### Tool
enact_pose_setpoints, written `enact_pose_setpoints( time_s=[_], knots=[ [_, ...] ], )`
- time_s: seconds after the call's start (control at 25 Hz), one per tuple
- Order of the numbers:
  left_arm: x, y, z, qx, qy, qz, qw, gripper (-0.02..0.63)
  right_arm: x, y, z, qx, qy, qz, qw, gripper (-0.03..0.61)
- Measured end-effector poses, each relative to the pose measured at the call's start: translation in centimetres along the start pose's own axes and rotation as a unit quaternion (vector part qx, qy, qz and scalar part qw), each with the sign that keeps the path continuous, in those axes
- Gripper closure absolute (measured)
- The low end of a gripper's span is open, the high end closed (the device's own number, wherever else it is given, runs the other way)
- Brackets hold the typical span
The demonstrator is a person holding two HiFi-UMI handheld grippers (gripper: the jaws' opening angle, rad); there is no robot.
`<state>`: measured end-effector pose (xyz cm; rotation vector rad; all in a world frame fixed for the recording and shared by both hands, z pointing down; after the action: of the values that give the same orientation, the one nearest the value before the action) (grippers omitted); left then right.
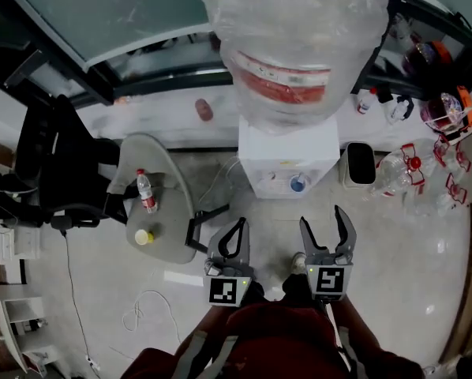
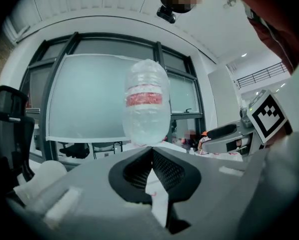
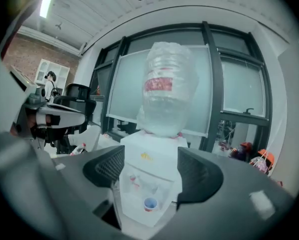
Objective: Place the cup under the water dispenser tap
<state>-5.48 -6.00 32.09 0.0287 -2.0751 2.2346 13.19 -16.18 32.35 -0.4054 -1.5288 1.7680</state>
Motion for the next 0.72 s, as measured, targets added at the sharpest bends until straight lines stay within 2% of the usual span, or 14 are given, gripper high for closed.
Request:
enact_pose_setpoints(
  time_s=[0.12,0.36,0.52,0.72],
  knots=[
    [0.7,3.7,-0.3,-0.016,-0.001,0.013,0.9998,0.615,-0.5,3.6,-1.0,-0.009,-0.013,0.011,1.000,0.256],
    [1.5,9.8,-0.1,-0.074,-0.012,0.039,0.9964,0.617,-1.1,9.1,-2.0,-0.082,-0.037,0.000,0.996,0.259],
    [1.7,11.3,-0.1,-0.089,-0.012,0.052,0.9946,0.617,-1.3,10.7,-2.0,-0.100,-0.040,-0.001,0.994,0.266],
    [2.0,11.6,0.2,-0.094,-0.009,0.054,0.9941,0.617,-1.7,10.4,-1.7,-0.092,-0.037,-0.028,0.995,0.355]
  ],
)
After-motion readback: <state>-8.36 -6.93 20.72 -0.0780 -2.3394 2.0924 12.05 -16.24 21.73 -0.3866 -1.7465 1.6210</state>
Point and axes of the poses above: the fingertips, and each gripper's own axes: z forward along the fingers, x to its left, y out of its top, the point moved 7 cm from there along -z, backward along the fingers, and after that the axes turned 4 degrees about -z, right-handed, at the moved point
